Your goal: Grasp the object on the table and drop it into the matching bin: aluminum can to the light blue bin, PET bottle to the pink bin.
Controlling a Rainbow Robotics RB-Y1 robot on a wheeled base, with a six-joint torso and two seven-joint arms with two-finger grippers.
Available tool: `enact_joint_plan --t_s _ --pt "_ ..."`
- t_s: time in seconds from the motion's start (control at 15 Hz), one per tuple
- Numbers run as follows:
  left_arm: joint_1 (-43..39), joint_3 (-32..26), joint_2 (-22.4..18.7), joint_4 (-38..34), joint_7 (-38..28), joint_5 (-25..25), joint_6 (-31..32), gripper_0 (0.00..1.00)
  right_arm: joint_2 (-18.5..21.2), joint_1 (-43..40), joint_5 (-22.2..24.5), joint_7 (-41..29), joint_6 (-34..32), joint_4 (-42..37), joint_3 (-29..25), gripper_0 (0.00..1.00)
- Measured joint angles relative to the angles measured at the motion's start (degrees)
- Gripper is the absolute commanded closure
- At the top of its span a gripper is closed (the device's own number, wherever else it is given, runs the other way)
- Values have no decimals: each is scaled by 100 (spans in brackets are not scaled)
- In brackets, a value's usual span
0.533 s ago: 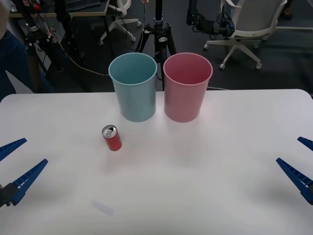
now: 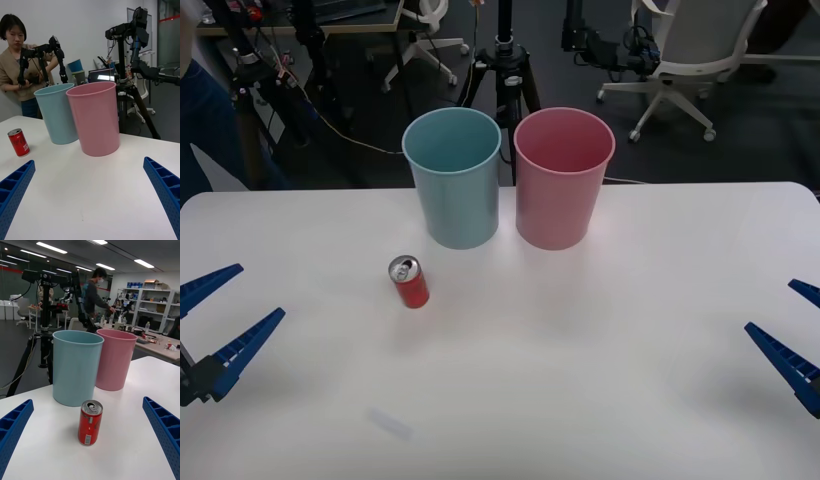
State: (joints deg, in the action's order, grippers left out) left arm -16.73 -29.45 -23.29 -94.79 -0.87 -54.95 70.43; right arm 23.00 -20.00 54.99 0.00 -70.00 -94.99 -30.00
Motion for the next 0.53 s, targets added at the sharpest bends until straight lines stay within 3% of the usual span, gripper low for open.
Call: enact_joint_plan --t_s 0.53 --pt "15 315 -11 279 172 -45 -202 0 0 0 0 0 0 0 0 0"
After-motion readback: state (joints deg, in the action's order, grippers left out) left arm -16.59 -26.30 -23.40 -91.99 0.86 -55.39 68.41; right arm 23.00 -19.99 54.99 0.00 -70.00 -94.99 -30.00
